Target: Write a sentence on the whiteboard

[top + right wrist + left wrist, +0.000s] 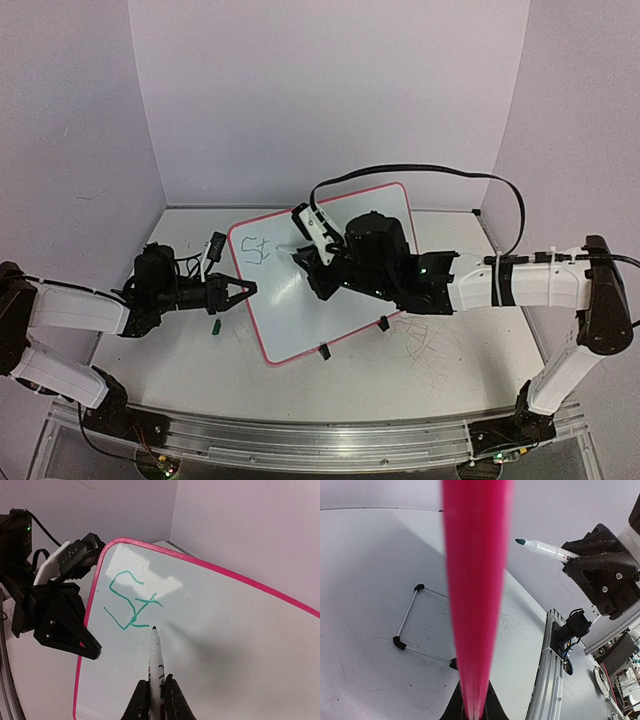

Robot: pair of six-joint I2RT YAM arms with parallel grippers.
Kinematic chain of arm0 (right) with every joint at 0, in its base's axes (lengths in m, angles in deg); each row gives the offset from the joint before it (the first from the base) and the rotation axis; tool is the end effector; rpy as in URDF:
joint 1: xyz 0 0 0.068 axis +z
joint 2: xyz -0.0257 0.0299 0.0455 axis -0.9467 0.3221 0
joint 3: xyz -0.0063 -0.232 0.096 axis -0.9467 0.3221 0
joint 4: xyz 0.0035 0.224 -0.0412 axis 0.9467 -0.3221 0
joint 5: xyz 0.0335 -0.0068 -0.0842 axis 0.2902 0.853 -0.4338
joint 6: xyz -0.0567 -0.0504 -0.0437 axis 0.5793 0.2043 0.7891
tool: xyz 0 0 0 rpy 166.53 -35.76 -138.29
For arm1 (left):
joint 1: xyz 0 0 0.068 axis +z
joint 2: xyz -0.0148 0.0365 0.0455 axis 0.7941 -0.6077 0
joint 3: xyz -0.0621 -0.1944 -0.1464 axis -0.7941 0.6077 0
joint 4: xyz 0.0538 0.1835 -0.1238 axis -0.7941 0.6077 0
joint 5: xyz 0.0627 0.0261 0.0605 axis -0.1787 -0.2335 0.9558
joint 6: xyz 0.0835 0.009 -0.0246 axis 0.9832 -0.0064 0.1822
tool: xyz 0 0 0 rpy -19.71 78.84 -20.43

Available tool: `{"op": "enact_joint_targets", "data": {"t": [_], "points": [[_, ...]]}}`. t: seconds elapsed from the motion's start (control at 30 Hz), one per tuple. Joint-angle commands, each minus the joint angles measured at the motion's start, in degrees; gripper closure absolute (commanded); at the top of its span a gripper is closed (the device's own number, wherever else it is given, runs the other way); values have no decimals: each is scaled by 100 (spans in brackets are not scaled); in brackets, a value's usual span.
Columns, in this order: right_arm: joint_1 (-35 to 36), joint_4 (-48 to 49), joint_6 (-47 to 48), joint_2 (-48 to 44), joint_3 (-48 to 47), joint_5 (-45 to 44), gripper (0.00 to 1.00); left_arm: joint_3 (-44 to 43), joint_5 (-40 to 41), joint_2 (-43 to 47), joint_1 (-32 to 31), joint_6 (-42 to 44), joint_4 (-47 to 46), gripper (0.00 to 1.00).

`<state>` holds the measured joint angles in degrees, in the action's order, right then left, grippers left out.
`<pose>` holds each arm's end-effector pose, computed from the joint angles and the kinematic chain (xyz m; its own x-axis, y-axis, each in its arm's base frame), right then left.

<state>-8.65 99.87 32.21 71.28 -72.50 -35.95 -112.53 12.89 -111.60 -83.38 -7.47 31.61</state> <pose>0.1927 0.3506 0.2794 -0.0429 -0.2728 -0.9611 -0.8327 0.5413 -0.1165 0.2033 -0.1778 0.1936 -0.5706 -0.0410 -0.8202 0.7521 0.3749 -0.5420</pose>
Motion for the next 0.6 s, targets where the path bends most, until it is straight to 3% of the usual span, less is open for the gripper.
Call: {"op": "enact_joint_targets", "data": {"t": [0.0, 0.57], "points": [[30, 284, 139, -126, -62, -308, 100, -247, 113, 83, -8, 326, -50, 100], [25, 80, 311, 307, -586, -262, 100, -282, 92, 7, -4, 367, -34, 100]]}}
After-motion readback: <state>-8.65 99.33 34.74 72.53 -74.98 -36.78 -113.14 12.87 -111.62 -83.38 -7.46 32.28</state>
